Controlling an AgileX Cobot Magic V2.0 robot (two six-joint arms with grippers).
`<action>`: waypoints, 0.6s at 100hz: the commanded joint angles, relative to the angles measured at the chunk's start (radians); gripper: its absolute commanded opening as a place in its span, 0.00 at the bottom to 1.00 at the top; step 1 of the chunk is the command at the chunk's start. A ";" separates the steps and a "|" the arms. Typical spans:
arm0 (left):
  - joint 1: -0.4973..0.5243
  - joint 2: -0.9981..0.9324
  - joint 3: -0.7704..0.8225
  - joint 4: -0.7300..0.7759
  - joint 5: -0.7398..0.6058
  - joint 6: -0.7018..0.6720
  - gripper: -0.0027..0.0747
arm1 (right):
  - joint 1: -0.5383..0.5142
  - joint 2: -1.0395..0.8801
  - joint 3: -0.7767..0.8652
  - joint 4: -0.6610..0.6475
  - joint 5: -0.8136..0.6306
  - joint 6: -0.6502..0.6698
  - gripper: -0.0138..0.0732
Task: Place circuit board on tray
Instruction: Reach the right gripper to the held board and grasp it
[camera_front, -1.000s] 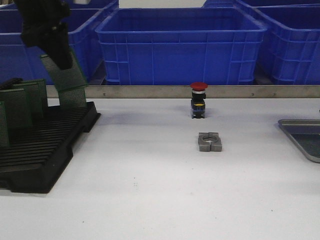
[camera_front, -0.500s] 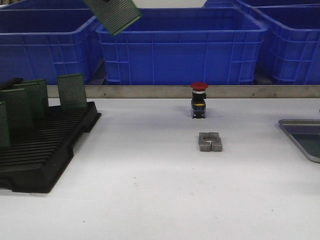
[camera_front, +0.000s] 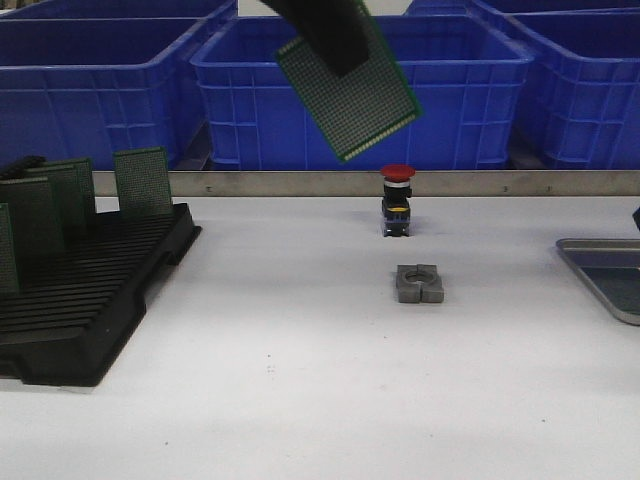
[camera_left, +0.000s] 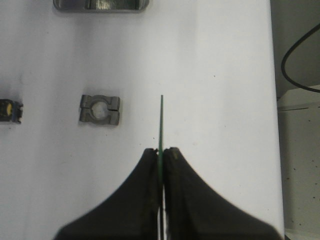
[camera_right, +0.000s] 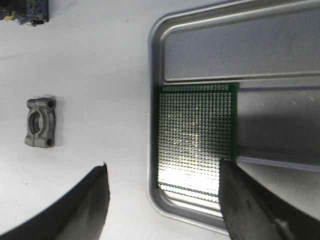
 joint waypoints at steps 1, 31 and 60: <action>-0.006 -0.048 -0.007 -0.044 0.028 -0.018 0.01 | -0.003 -0.066 -0.026 0.083 0.069 -0.053 0.72; -0.006 -0.048 0.000 -0.047 0.028 -0.034 0.01 | 0.013 -0.157 -0.027 0.321 0.320 -0.378 0.72; -0.006 -0.048 0.000 -0.065 0.028 -0.034 0.01 | 0.171 -0.226 -0.027 0.362 0.468 -0.658 0.72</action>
